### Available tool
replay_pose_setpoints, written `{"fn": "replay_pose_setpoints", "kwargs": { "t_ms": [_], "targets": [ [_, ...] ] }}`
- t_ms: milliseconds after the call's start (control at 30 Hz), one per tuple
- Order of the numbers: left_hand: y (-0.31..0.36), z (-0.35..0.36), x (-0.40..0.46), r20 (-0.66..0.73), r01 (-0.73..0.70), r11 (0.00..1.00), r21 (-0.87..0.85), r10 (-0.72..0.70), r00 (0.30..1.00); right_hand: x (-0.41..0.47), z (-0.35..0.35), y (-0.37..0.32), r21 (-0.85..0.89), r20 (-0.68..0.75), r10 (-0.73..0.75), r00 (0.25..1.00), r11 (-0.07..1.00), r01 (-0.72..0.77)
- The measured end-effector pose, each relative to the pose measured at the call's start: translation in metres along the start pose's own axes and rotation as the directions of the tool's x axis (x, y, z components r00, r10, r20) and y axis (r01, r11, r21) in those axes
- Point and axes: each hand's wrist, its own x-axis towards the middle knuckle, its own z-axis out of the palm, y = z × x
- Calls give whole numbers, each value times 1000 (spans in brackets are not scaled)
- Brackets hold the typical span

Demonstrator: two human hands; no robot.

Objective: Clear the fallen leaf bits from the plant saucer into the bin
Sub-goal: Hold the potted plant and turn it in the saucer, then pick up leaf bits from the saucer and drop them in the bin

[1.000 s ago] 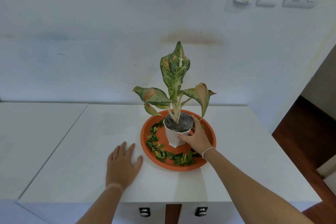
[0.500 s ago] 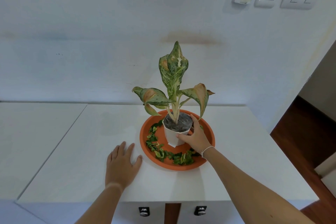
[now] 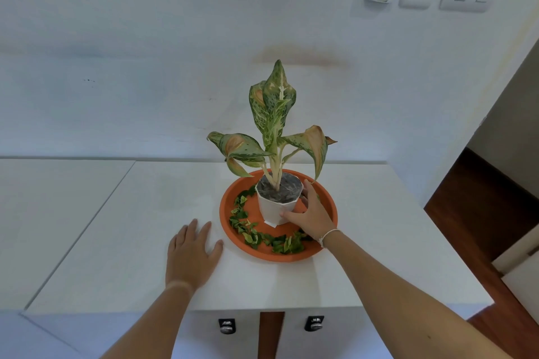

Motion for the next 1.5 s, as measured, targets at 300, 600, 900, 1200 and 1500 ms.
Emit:
{"fn": "replay_pose_setpoints", "kwargs": {
  "t_ms": [300, 600, 900, 1200, 1500],
  "targets": [
    [8, -15, -2, 104, 9, 1000, -15, -7, 995, -13, -7, -2, -113, -17, -3, 1000, 994, 1],
    [25, -34, -16, 110, 4, 994, -106, 8, 994, -29, -24, 0, -253, 9, 14, 1000, 967, -12],
    [63, -46, -10, 106, -104, 984, -147, 121, 987, -39, -30, 14, -589, 56, 117, 992, 806, -62],
    [83, -42, 12, 249, -175, 983, 64, 154, 956, -27, -24, 17, -763, 105, 130, 986, 646, -3],
    [84, -32, 39, 342, -241, 948, 209, 160, 926, -13, -12, 16, -852, 117, 212, 970, 523, -11]
  ]
}}
